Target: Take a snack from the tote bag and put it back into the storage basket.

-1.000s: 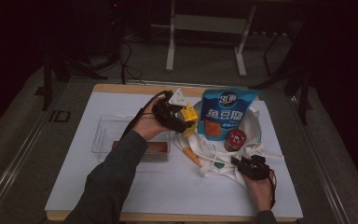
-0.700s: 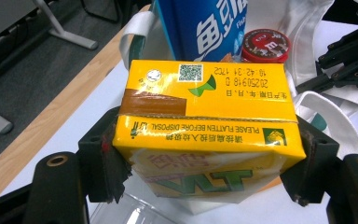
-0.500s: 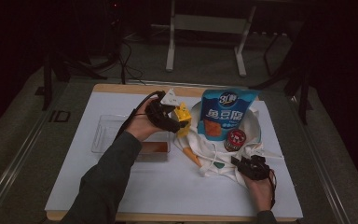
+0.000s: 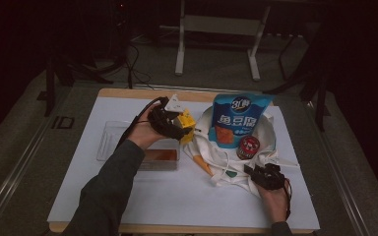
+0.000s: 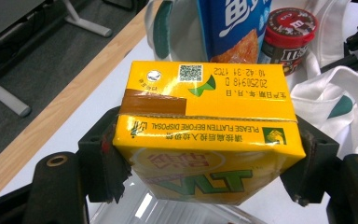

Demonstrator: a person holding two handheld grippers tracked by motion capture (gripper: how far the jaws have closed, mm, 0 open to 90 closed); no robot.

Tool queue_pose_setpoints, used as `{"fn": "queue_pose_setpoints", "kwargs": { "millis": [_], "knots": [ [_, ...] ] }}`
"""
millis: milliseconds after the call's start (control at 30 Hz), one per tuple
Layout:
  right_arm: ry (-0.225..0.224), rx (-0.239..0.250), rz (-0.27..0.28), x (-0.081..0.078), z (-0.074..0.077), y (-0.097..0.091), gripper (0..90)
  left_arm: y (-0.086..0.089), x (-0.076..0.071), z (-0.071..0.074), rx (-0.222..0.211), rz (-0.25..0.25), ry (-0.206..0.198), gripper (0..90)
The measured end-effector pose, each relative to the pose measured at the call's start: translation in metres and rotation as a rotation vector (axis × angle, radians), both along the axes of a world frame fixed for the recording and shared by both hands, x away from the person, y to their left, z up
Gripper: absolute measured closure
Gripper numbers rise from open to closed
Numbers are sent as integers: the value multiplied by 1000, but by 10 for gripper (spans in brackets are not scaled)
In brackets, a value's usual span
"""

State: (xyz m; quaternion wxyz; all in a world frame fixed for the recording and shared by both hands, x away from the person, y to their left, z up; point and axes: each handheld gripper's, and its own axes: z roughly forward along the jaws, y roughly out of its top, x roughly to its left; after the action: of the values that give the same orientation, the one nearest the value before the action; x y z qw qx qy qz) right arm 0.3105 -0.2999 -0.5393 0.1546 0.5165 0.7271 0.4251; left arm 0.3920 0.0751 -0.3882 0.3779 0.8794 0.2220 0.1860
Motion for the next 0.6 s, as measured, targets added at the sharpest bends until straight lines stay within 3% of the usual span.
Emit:
{"fn": "queue_pose_setpoints", "kwargs": {
  "millis": [300,600],
  "knots": [
    [0,0,0,0,0,0,668,13,-1,-5,9,28,9,277],
    [0,-1,0,0,0,0,668,30,-4,-6,-10,61,5,277]
  ]
}}
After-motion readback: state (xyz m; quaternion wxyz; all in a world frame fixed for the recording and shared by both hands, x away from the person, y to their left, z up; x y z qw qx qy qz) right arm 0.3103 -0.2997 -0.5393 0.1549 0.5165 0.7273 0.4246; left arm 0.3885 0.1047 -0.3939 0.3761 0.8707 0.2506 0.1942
